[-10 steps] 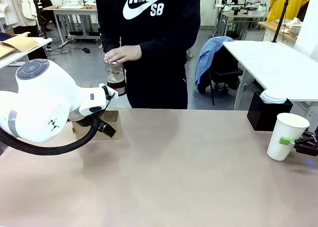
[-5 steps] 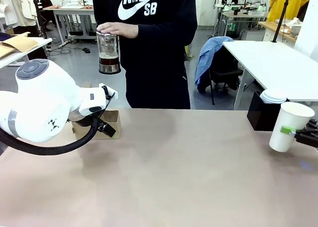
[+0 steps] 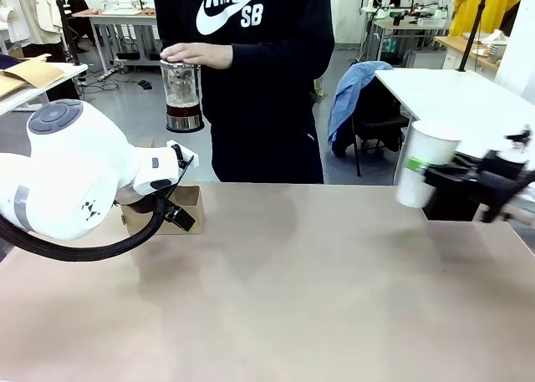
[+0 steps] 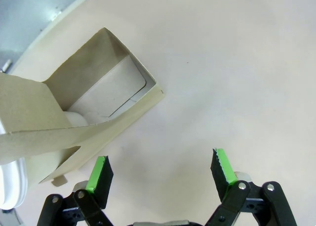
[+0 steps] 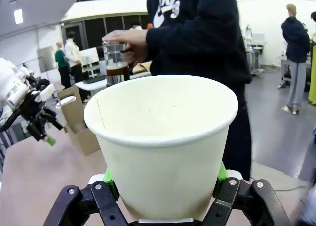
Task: Pour a drink into a cup and package it in a carrier.
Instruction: Pick up the 600 ml Paper Cup and place it in the middle top area of the table, then when a person places the Paper Cup Lid on the 600 ml Paper Cup , lift the 600 ml Paper Cup.
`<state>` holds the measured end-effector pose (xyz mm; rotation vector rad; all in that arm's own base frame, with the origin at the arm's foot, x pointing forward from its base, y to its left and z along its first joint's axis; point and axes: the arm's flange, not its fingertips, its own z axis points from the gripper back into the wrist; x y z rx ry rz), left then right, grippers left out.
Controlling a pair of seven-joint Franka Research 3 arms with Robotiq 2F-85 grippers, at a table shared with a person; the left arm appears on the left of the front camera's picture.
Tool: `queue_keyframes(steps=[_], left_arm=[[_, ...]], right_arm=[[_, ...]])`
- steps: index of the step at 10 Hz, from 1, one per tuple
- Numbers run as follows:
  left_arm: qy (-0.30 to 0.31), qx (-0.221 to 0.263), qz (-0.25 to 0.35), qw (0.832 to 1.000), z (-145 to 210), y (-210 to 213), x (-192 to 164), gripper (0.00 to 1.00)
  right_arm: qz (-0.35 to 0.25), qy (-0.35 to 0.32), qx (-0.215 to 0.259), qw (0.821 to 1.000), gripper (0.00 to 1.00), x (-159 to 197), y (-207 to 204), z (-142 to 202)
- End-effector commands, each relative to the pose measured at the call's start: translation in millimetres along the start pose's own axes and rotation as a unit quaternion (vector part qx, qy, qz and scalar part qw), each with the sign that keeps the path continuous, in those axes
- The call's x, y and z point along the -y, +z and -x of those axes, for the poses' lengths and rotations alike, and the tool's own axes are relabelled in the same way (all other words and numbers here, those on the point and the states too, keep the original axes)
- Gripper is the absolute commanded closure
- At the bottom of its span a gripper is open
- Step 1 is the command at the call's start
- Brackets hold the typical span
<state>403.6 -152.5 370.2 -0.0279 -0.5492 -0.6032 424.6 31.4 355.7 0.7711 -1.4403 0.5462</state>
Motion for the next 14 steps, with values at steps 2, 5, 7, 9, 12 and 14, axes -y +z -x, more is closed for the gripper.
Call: queue_keyframes(steps=[2,5,7,9,12,14], left_arm=[[0.001,0.000,0.000,1.000,0.3,0.2,-0.8,0.00],[0.001,0.000,0.000,1.000,0.3,0.2,-0.8,0.00],[0.001,0.000,0.000,1.000,0.3,0.2,-0.8,0.00],[0.001,0.000,0.000,1.000,0.3,0.2,-0.8,0.00],[0.001,0.000,0.000,1.000,0.3,0.2,-0.8,0.00],[0.001,0.000,0.000,1.000,0.3,0.2,-0.8,0.00]], right_arm=[[-0.001,0.038,0.019,0.999,0.19,-5.9,-87.9,32.2],[-0.021,0.044,0.015,0.999,0.19,-3.6,-140.4,63.8],[-0.035,0.054,0.007,0.998,0.19,-0.9,-151.2,75.3],[-0.033,0.030,0.014,0.999,0.19,6.5,-142.9,51.7],[-0.033,0.030,0.014,0.999,0.19,6.5,-142.9,51.7],[-0.033,0.030,0.014,0.999,0.19,6.5,-142.9,51.7]])
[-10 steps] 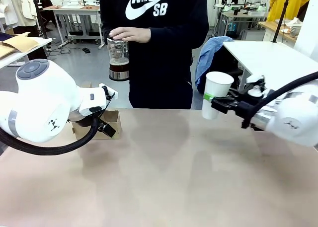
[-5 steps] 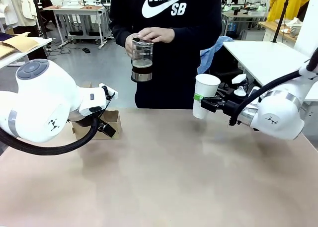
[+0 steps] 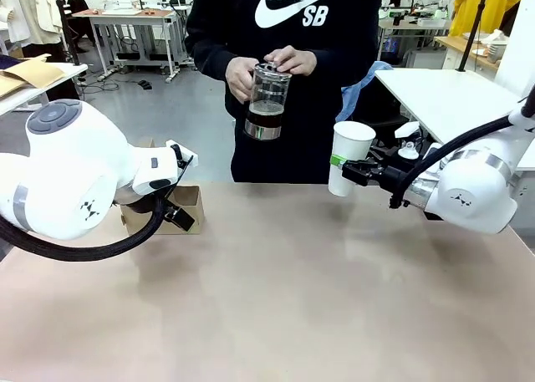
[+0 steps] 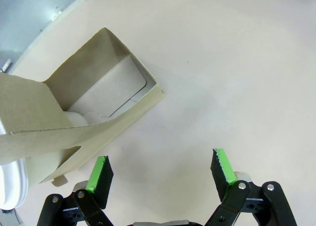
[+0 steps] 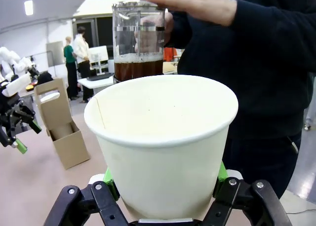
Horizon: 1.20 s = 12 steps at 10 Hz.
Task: Pour a drink into a cup and package it in a carrier.
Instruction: When a person places the Paper Cup Lid on the 600 ml Paper Cup , lift the 600 ml Paper Cup.
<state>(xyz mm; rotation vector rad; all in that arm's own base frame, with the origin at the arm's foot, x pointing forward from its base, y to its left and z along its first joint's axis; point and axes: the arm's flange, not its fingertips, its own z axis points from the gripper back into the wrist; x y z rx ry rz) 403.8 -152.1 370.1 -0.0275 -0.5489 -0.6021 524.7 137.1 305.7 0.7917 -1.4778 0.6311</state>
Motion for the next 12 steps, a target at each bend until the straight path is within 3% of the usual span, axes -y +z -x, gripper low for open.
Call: queue_keyframes(steps=[1,12], left_arm=[[0.000,0.000,0.000,1.000,0.2,0.3,-0.4,0.00],[0.000,0.000,0.000,1.000,0.2,0.3,-0.4,0.00]], right_arm=[[0.000,0.001,0.002,1.000,0.19,-5.8,0.2,-2.6],[0.000,0.001,0.002,1.000,0.19,-5.8,0.2,-2.6]])
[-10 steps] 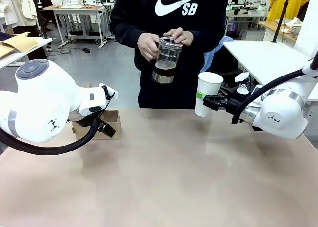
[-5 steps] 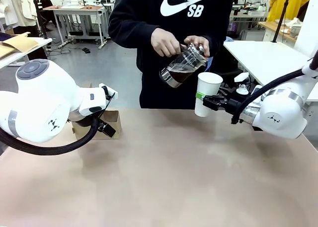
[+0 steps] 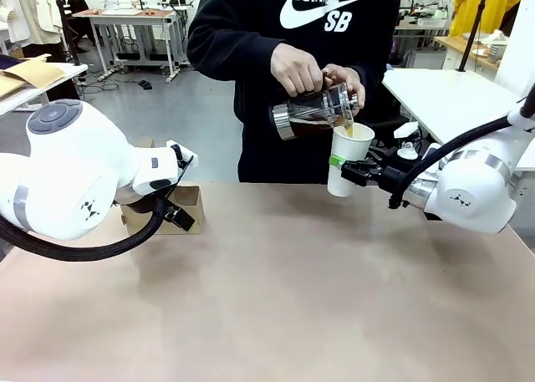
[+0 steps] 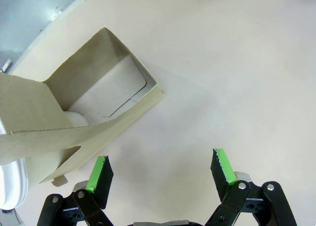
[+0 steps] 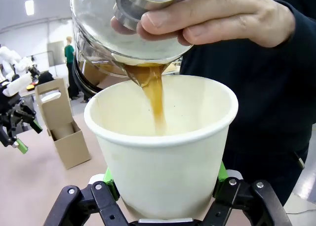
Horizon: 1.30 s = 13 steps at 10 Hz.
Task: Pour a drink into a cup and package it in a carrier.
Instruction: When a person places the Paper Cup Lid on the 600 ml Paper Cup , lift the 600 ml Paper Cup.
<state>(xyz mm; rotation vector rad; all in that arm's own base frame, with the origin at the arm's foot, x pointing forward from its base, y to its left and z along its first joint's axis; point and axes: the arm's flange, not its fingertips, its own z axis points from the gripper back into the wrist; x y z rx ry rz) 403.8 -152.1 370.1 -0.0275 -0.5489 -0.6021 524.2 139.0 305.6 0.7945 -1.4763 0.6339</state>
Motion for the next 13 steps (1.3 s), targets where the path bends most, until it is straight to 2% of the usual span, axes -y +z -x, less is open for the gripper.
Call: queue_keyframes(steps=[1,13], left_arm=[[0.000,0.000,0.000,1.000,0.2,0.3,-0.4,0.00],[0.000,0.000,0.000,1.000,0.2,0.3,-0.4,0.00]], right_arm=[[0.001,0.002,0.002,1.000,0.19,-4.1,1.4,-2.9],[0.001,0.002,0.002,1.000,0.19,-4.1,1.4,-2.9]])
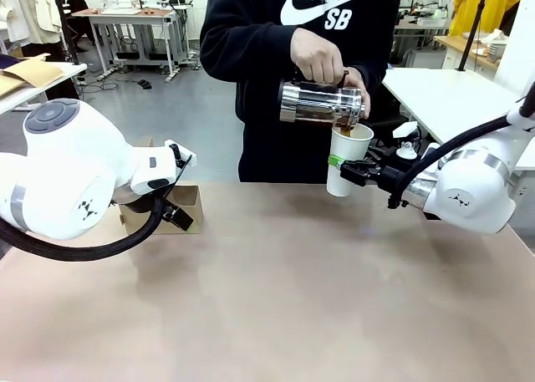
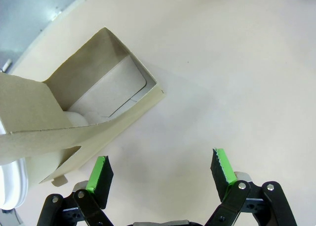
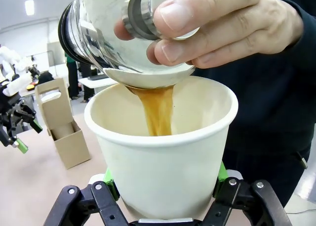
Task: Pour a drink into a cup and package it in a carrier.
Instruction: When a person places the Paper Cup Lid on the 600 ml Paper Cup , lift the 600 ml Paper Cup.
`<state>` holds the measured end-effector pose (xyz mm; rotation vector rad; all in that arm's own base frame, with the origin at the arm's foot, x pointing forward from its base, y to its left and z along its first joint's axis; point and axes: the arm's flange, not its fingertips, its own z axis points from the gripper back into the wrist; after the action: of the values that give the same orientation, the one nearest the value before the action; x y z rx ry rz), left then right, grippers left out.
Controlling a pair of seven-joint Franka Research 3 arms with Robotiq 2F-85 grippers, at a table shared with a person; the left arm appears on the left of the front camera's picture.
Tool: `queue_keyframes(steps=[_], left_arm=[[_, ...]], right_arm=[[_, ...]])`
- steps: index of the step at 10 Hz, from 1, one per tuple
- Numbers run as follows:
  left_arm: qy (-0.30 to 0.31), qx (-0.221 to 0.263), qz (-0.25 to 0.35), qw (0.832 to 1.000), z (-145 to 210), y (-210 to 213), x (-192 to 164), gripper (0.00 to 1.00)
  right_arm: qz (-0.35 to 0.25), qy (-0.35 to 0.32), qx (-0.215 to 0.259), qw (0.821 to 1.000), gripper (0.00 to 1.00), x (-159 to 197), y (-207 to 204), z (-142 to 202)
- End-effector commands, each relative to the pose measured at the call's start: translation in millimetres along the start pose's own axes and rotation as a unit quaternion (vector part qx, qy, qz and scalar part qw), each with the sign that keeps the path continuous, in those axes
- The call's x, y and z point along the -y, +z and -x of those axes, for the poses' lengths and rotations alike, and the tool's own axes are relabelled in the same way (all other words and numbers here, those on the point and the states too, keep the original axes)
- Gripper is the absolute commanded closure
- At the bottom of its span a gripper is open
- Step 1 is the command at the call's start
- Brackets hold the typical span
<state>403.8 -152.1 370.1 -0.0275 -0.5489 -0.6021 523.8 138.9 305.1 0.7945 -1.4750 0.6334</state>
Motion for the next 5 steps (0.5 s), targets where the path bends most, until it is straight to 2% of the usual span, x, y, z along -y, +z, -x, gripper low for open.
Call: queue_keyframes(steps=[1,5], left_arm=[[0.000,0.000,0.000,1.000,0.2,0.3,-0.4,0.00],[0.000,0.000,0.000,1.000,0.2,0.3,-0.4,0.00]], right_arm=[[0.001,0.002,0.002,1.000,0.19,-3.9,1.0,-3.4],[0.001,0.002,0.002,1.000,0.19,-3.9,1.0,-3.4]])
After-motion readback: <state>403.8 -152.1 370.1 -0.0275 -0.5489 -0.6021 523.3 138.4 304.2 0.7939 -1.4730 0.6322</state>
